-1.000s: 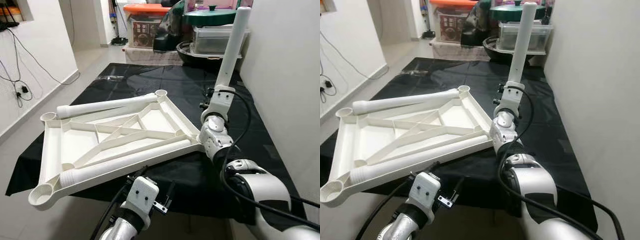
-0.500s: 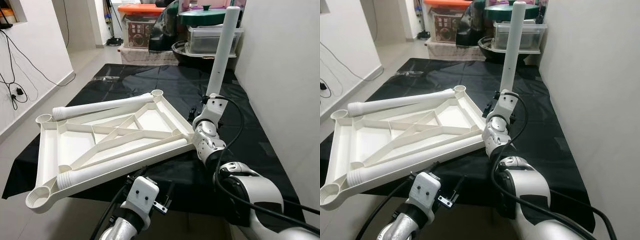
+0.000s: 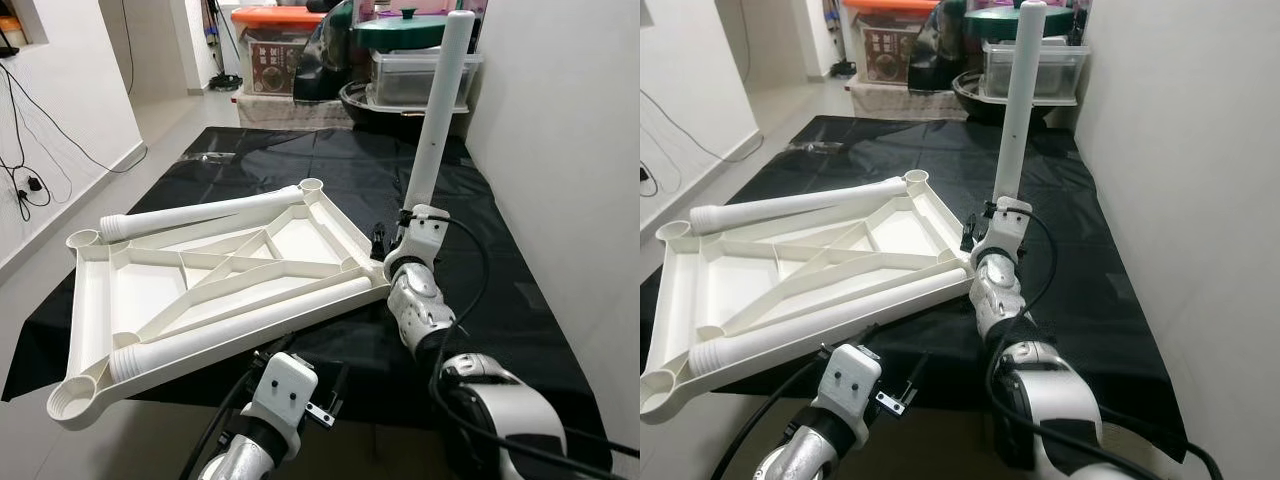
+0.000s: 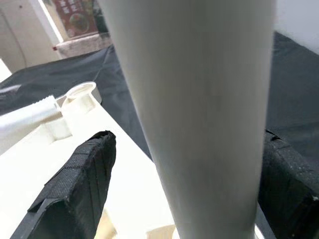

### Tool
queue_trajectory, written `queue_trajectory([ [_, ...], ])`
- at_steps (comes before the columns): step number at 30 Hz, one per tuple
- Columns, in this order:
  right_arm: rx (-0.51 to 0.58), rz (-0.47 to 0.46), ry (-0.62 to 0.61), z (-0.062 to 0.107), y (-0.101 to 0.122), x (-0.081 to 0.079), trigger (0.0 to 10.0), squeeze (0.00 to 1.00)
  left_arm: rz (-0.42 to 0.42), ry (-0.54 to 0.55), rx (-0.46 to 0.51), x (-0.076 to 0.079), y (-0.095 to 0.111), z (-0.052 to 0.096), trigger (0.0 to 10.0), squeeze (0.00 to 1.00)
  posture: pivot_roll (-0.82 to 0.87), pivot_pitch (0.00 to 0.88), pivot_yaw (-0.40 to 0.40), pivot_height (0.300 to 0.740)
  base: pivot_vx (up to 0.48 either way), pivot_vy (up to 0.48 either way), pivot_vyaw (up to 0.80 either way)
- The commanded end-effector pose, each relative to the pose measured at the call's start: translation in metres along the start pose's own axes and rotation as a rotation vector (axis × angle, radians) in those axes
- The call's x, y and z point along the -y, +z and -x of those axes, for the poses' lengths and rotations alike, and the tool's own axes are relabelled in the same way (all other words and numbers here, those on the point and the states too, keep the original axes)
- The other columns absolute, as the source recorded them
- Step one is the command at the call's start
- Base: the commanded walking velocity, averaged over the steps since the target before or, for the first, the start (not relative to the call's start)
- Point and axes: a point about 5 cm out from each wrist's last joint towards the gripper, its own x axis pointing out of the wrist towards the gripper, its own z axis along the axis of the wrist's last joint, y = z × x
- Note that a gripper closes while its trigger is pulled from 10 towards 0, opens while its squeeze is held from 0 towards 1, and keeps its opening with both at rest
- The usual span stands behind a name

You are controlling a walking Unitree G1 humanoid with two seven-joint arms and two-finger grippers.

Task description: Building children table

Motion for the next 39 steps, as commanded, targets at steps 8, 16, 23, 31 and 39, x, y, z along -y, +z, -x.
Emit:
queue_trajectory([
  [8, -0.019, 0.013, 0.129, 0.014, -0.015, 0.002, 10.0, 0.00, 0.026, 0.015, -0.031, -0.003, -0.005, 0.003, 10.0, 0.00, 0.05, 0.000, -0.013, 0.740, 0.000, 0.000, 0.00],
  [16, -0.010, 0.135, 0.232, 0.046, -0.028, 0.021, 10.0, 0.00, 0.032, 0.041, -0.039, -0.007, -0.006, 0.004, 10.0, 0.00, 0.04, 0.000, -0.007, 0.740, 0.000, 0.000, 0.00],
  [23, 0.012, 0.214, 0.392, 0.071, -0.034, 0.023, 10.0, 0.00, 0.055, 0.152, -0.049, -0.021, -0.007, 0.009, 10.0, 0.00, 0.03, 0.000, 0.000, 0.740, 0.000, 0.000, 0.00],
  [31, -0.022, 0.219, 0.504, 0.094, -0.041, 0.005, 10.0, 0.00, 0.126, 0.217, -0.130, -0.045, -0.010, 0.020, 10.0, 0.00, 0.04, 0.000, -0.002, 0.740, 0.000, 0.000, 0.00],
  [39, 0.002, 0.222, 0.526, 0.080, -0.033, -0.007, 10.0, 0.00, 0.318, 0.065, -0.313, -0.031, -0.033, 0.028, 10.0, 0.00, 0.05, 0.000, -0.014, 0.740, 0.000, 0.000, 0.00],
])
